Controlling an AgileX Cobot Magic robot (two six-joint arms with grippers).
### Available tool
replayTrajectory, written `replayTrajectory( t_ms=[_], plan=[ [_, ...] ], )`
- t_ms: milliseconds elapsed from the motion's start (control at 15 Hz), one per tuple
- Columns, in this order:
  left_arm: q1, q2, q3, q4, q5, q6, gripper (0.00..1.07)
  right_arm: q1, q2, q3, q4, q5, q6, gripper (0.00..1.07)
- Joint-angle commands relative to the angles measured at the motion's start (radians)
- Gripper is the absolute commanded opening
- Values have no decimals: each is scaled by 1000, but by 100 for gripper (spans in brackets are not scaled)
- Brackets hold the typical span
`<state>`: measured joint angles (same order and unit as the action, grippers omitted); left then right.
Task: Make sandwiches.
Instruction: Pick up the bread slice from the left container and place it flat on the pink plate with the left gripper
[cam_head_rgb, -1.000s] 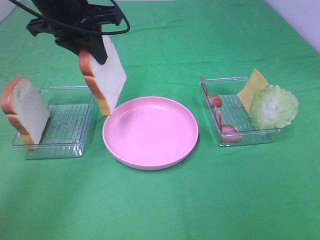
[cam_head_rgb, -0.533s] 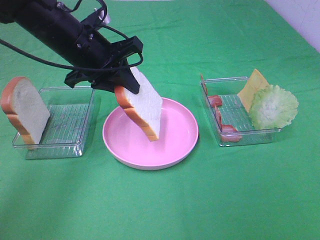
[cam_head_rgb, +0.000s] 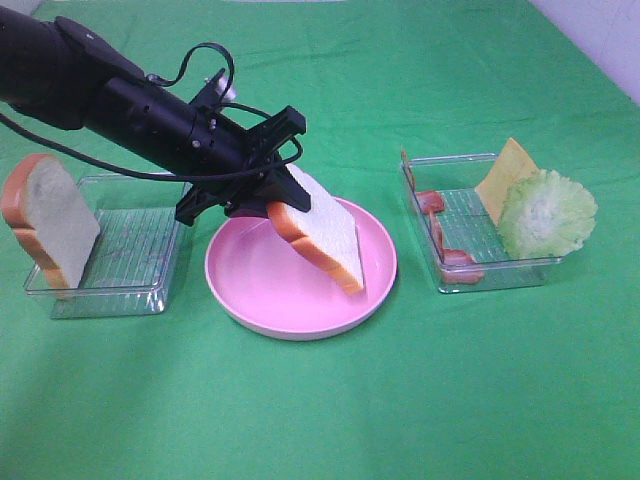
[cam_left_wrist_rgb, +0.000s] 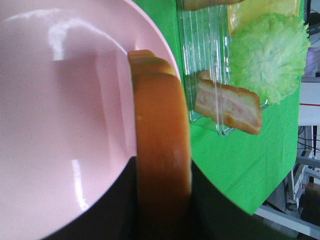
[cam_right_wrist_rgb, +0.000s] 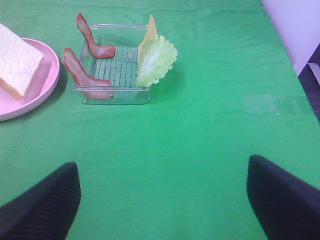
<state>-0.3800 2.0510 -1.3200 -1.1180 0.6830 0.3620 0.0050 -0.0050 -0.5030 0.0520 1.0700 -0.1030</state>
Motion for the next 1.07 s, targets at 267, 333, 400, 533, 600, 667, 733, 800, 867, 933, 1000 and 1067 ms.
replayTrajectory(
  t_ms=[267,333,400,533,600,667,733,800,867,933,1000,1067],
  plan=[
    [-3,57,3,-63,-12,9,0,-6,-8,0,0,-11,3,85],
    [-3,57,3,-63,-16,9,0,-6,-8,0,0,-11,3,85],
    [-3,57,3,-63,-16,9,0,-6,-8,0,0,-11,3,85],
    [-3,57,3,-53,-15,8,1,-6,-8,0,0,-11,3,85],
    [-3,57,3,-51,-15,8,10,-6,-8,0,0,-11,3,85],
    [-3,57,3,-45,-15,8,24,-6,-8,0,0,-11,3,85],
    [-3,57,2,-37,-12,9,41,-6,-8,0,0,-11,3,85],
    [-3,53,2,-32,-10,21,62,-6,-8,0,0,-11,3,85],
    [-3,47,-4,7,-2,77,78,-6,-8,0,0,-11,3,85],
    [-3,40,-15,62,8,86,78,-6,-8,0,0,-11,3,85],
    [-3,31,-21,104,12,82,78,-6,-8,0,0,-11,3,85],
    [-3,20,-23,146,11,58,78,-6,-8,0,0,-11,3,85]
  ],
)
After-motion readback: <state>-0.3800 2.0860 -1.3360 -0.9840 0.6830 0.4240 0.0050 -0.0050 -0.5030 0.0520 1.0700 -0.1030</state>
